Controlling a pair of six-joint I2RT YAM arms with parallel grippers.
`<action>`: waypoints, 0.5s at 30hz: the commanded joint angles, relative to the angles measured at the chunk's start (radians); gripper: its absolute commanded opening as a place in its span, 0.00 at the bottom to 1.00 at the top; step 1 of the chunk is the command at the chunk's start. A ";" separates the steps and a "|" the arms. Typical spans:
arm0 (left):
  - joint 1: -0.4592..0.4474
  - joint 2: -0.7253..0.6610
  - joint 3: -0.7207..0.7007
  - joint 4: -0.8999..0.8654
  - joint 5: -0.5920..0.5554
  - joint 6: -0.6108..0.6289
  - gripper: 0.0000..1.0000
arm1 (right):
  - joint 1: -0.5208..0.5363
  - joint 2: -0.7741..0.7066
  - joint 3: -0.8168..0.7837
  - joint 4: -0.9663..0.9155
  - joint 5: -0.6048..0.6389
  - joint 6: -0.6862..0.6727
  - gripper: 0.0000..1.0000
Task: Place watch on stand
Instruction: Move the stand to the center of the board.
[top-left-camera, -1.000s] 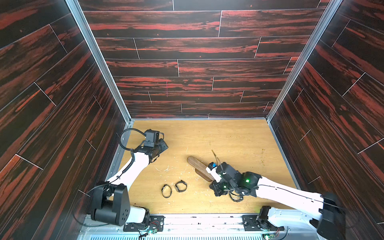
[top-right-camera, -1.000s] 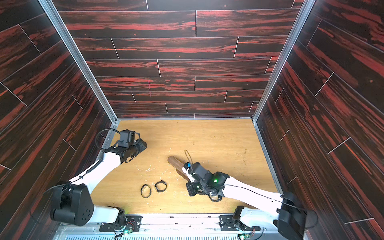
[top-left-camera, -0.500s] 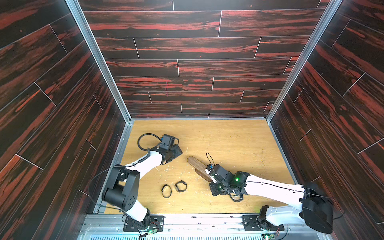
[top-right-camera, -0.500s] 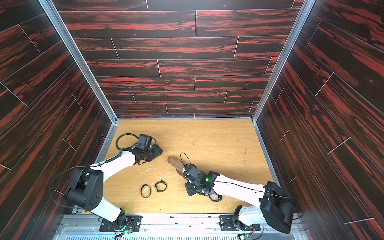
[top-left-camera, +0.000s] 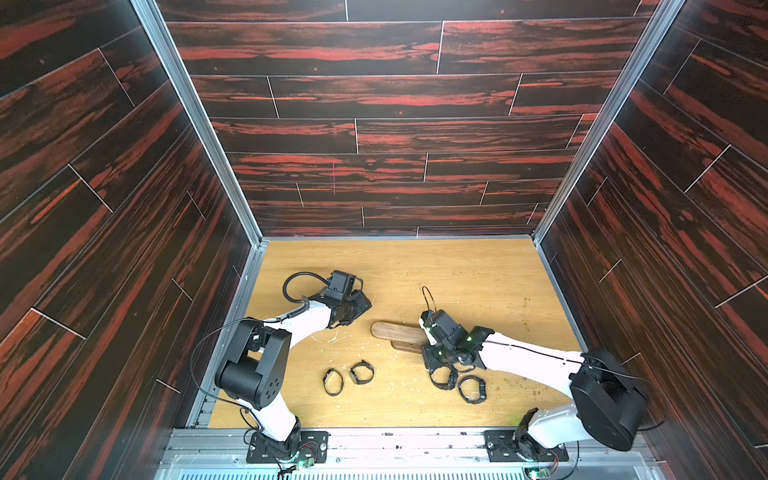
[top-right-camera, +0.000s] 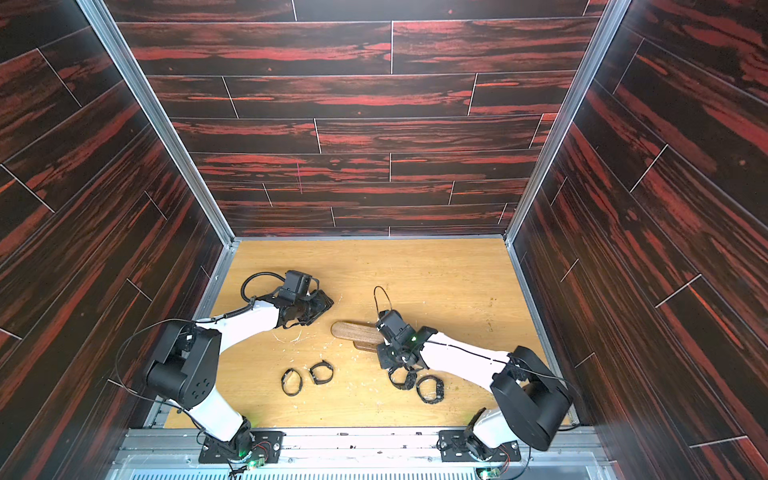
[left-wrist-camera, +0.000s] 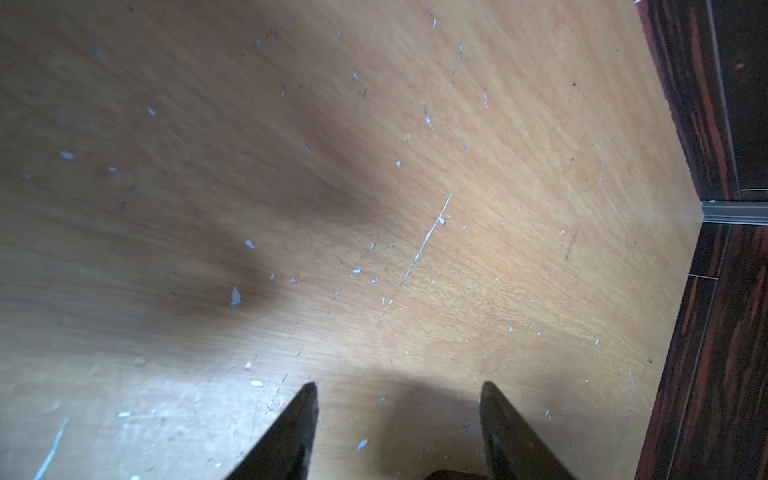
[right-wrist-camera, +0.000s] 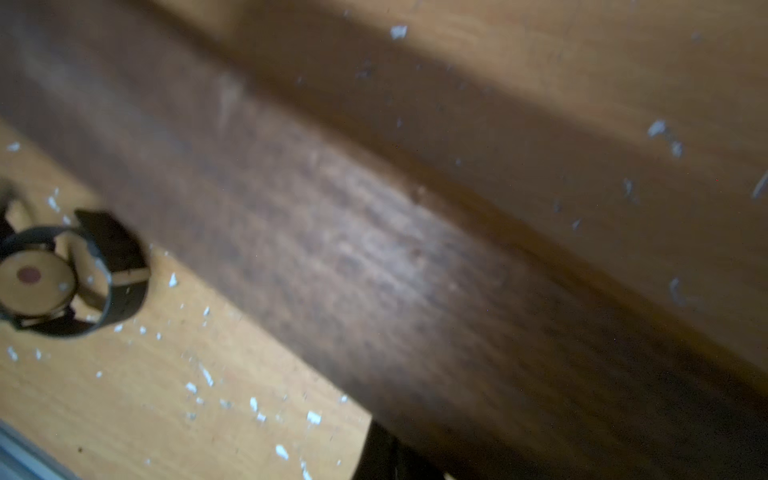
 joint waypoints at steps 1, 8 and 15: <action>-0.003 0.013 0.050 -0.015 0.007 0.002 0.63 | -0.032 0.044 0.049 0.038 -0.048 -0.055 0.00; -0.003 0.047 0.116 -0.064 0.006 0.032 0.63 | -0.029 0.088 0.066 0.059 -0.144 -0.075 0.00; 0.003 0.054 0.162 -0.112 -0.010 0.057 0.63 | -0.017 0.087 0.006 0.094 -0.158 -0.037 0.00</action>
